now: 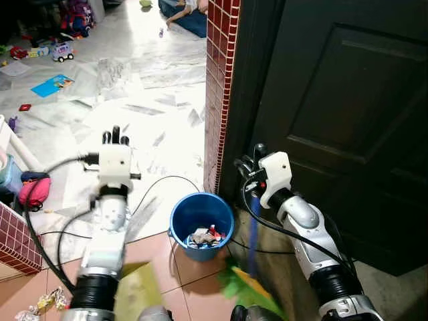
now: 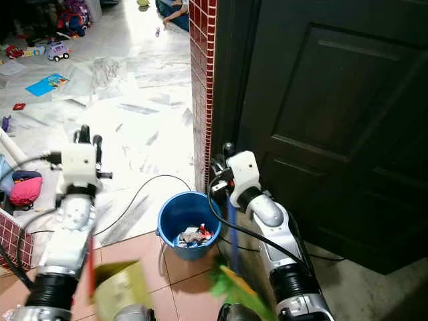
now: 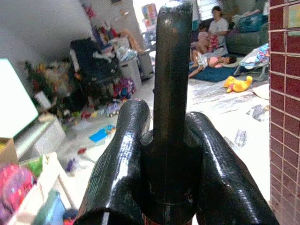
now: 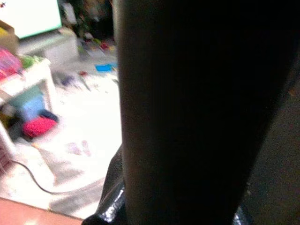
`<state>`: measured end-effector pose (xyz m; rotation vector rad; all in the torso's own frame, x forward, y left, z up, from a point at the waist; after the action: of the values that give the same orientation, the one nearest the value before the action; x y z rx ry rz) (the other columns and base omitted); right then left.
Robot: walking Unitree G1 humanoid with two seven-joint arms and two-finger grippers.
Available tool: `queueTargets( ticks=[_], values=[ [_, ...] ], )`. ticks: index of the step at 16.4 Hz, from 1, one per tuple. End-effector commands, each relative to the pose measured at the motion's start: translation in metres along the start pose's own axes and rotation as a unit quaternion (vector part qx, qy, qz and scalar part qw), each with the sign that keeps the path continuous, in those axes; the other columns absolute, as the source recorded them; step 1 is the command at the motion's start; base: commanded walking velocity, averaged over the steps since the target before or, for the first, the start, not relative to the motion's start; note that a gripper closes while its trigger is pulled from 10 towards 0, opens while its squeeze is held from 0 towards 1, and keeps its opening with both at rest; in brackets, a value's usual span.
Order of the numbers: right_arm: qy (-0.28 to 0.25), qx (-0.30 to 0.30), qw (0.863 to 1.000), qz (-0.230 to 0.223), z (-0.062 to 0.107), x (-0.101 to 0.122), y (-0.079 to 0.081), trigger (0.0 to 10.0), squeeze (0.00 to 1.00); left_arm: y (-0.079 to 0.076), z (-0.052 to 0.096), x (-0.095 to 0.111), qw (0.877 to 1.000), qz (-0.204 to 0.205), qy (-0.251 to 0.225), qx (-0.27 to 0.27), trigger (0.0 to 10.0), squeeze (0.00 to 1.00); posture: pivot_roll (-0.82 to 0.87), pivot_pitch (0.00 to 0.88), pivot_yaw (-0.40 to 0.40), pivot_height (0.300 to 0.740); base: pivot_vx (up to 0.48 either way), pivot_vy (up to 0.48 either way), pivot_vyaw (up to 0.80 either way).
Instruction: Sweep floor
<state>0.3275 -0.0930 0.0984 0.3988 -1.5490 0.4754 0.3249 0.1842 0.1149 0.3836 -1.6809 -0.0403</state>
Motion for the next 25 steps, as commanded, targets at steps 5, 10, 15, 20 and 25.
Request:
queueTargets(
  ticks=[5, 10, 15, 20, 25],
  values=[
    [-0.065, 0.012, 0.997, -0.042, -0.007, 0.032, 0.010, 10.0, 0.00, -0.016, 0.013, -0.006, 0.999, 0.036, 0.014, -0.006, 10.0, 0.00, 0.02, 0.000, -0.012, 0.740, 0.000, 0.288, 0.00],
    [-0.057, 0.002, 0.998, -0.040, -0.003, 0.027, 0.010, 10.0, 0.00, -0.025, 0.018, -0.007, 0.998, 0.047, 0.019, -0.021, 10.0, 0.00, 0.02, 0.000, -0.002, 0.740, 0.000, 0.480, 0.00],
    [-0.048, -0.023, 0.998, -0.030, -0.004, 0.021, 0.007, 10.0, 0.00, -0.034, 0.019, -0.006, 0.997, 0.054, 0.025, -0.044, 10.0, 0.00, 0.02, 0.000, 0.009, 0.740, 0.000, 0.480, 0.00],
    [-0.049, -0.036, 0.998, -0.010, -0.005, 0.022, 0.004, 10.0, 0.00, -0.039, 0.015, 0.000, 0.997, 0.062, 0.019, -0.052, 10.0, 0.00, 0.03, 0.000, 0.002, 0.740, 0.000, 0.480, 0.00],
    [-0.055, -0.039, 0.998, -0.003, -0.008, 0.024, 0.003, 10.0, 0.00, -0.044, 0.016, 0.006, 0.996, 0.067, 0.005, -0.064, 10.0, 0.00, 0.03, 0.000, 0.003, 0.740, 0.000, 0.384, 0.74]
  ],
)
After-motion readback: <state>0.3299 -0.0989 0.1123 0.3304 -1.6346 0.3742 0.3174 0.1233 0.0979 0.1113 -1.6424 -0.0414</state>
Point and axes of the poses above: a point about 5 cm out from each wrist's last joint towards the gripper, its own z axis pointing back from the gripper into the wrist, its own x axis along the axis of the wrist's last joint, y = z × x, the point moved 3 cm from there along -z, pointing out of the wrist towards the gripper, and after that the axes turned 1 degree about z, right-handed, at the moved point
